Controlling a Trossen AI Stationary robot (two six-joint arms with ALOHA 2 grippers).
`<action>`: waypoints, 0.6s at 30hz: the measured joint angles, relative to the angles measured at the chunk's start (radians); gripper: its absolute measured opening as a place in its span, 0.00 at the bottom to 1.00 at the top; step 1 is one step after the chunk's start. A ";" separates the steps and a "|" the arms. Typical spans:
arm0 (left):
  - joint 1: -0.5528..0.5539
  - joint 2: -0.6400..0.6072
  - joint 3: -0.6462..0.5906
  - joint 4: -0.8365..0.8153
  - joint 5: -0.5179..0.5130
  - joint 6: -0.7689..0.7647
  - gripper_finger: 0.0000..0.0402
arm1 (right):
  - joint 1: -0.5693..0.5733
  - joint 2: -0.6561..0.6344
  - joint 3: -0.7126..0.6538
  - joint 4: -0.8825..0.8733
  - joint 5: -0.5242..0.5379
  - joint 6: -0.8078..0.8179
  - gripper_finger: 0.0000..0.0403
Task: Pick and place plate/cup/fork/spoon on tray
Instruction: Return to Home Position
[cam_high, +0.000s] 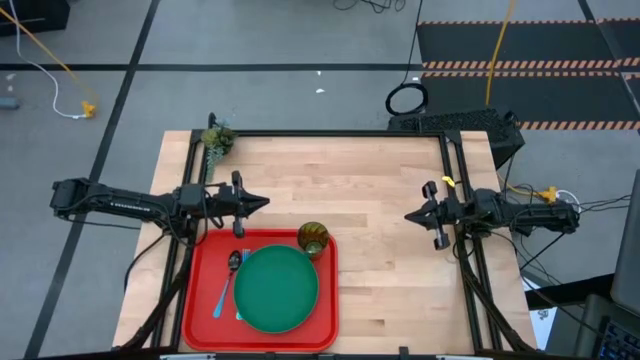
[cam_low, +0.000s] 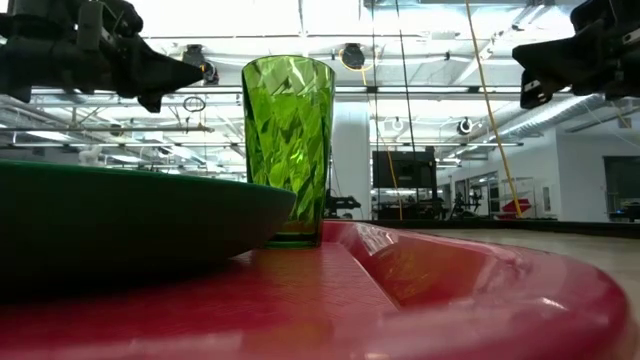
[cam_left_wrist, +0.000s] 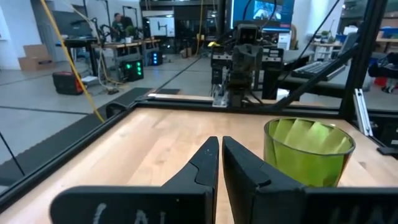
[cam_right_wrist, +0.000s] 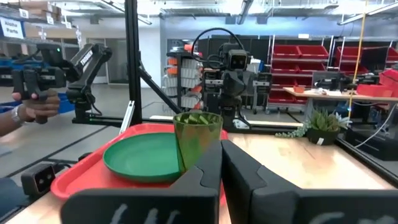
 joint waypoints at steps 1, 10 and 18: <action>0.000 0.000 0.000 0.001 0.000 0.000 0.06 | 0.000 0.001 0.001 0.006 0.000 0.007 0.00; 0.000 -0.001 0.000 0.010 -0.005 0.016 0.06 | 0.008 0.001 0.003 0.007 -0.033 0.042 0.00; 0.000 -0.001 0.000 0.012 -0.005 0.011 0.06 | 0.021 0.001 0.003 -0.009 0.027 0.066 0.00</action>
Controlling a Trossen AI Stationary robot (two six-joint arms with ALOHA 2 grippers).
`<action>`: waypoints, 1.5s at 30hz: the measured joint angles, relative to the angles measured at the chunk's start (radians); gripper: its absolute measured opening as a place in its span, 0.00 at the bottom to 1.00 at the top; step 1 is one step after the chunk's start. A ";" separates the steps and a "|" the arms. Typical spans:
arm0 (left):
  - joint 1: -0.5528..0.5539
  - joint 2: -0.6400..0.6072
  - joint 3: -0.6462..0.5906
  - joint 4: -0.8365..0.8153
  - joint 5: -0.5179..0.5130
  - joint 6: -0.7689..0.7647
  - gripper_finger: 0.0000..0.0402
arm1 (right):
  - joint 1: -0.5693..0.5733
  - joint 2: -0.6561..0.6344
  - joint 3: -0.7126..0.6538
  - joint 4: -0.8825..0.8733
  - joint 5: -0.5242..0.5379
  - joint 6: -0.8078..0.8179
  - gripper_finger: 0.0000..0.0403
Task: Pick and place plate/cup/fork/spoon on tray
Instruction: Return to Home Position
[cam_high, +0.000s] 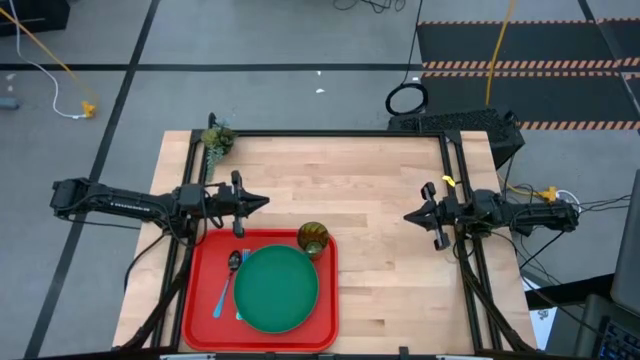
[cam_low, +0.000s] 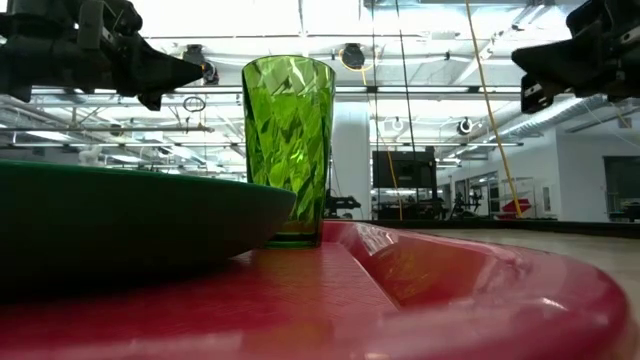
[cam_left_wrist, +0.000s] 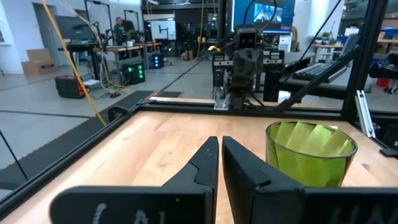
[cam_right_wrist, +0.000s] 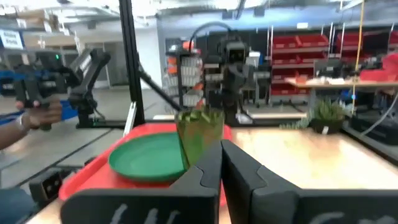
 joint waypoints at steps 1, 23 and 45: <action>0.000 0.000 0.000 0.000 0.000 0.000 0.06 | 0.000 0.000 0.000 -0.012 0.001 0.002 0.00; 0.000 0.000 0.000 0.036 -0.001 0.006 0.06 | 0.000 0.002 0.000 -0.141 0.024 0.006 0.00; 0.000 -0.003 -0.023 -0.031 0.056 0.038 0.06 | 0.000 0.002 0.000 -0.008 0.019 0.003 0.00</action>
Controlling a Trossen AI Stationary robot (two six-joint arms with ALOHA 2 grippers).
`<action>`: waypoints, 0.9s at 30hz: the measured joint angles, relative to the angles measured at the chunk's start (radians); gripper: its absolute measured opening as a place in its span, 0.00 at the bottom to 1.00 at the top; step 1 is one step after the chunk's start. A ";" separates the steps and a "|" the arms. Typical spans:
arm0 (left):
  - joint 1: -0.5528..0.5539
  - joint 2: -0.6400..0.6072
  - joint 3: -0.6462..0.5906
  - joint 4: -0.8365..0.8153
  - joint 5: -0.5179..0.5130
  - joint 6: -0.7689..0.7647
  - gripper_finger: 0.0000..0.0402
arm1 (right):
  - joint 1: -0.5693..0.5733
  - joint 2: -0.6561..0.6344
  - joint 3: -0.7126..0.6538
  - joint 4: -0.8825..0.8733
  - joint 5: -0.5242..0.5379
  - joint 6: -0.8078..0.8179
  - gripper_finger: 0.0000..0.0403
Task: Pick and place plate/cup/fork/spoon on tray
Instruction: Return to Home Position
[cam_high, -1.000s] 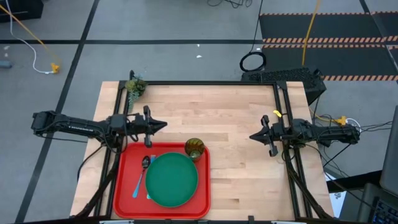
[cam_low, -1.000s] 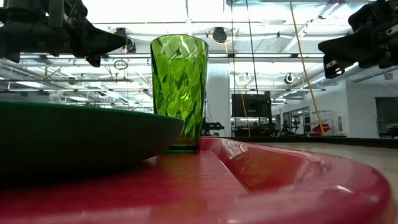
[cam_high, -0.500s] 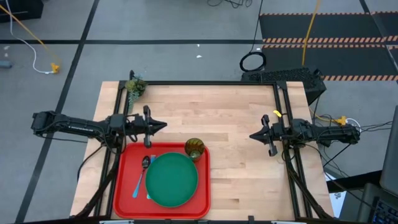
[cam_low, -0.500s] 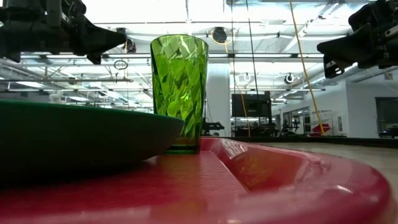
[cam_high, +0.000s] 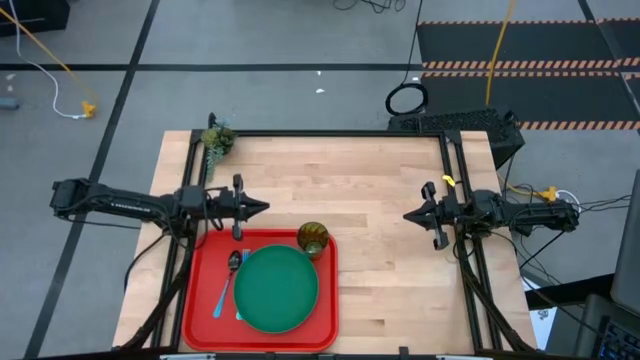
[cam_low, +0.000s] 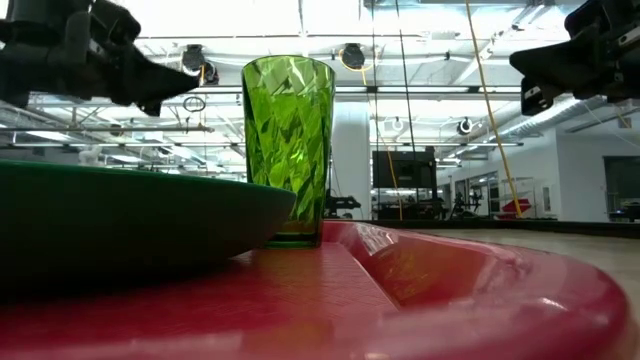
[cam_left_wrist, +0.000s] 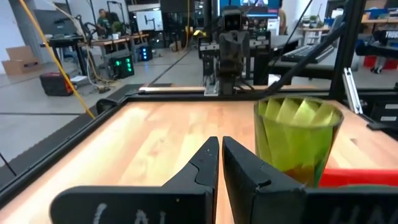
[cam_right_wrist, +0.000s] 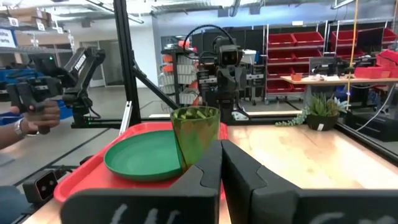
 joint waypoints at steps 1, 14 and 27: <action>0.000 0.000 -0.017 0.017 0.000 0.000 0.06 | 0.000 0.000 0.000 0.000 0.000 0.000 0.00; -0.015 -0.011 -0.089 0.141 0.017 0.018 0.02 | 0.000 0.000 0.000 0.006 0.001 0.000 0.00; -0.037 -0.237 -0.089 0.047 0.018 0.059 0.01 | 0.000 0.000 0.000 0.007 0.001 0.000 0.00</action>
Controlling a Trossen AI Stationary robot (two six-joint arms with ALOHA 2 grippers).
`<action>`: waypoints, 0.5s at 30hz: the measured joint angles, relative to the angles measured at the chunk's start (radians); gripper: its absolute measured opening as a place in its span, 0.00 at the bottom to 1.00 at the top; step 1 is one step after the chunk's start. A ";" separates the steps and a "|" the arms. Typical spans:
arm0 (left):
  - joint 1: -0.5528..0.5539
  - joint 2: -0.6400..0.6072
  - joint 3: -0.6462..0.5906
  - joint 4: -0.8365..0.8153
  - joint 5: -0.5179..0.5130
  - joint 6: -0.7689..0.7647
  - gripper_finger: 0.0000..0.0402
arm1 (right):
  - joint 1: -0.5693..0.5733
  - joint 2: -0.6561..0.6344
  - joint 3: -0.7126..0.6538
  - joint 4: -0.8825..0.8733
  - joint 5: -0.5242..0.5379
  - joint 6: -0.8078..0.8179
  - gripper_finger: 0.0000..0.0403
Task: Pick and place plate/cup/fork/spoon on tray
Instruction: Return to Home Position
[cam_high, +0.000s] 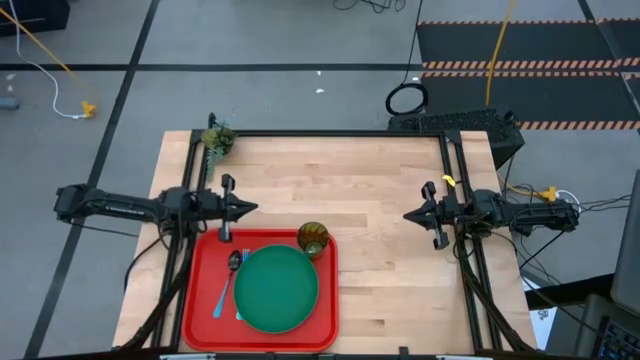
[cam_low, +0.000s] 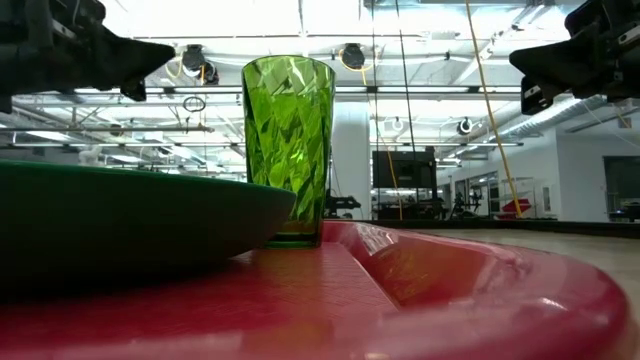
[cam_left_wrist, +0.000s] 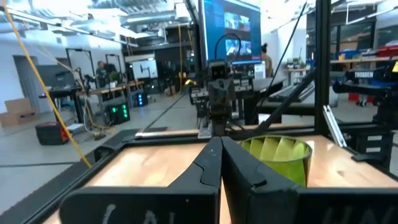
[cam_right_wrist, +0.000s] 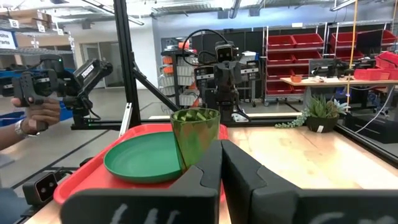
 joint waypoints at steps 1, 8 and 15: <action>0.000 -0.015 0.000 -0.011 0.001 0.001 0.01 | 0.000 0.000 0.000 0.000 0.000 0.000 0.00; 0.001 -0.075 0.000 -0.136 0.006 0.017 0.03 | 0.000 0.000 0.000 0.000 0.000 0.000 0.00; 0.001 -0.111 0.000 -0.163 -0.002 0.028 0.02 | 0.000 0.000 0.000 0.000 0.000 0.000 0.00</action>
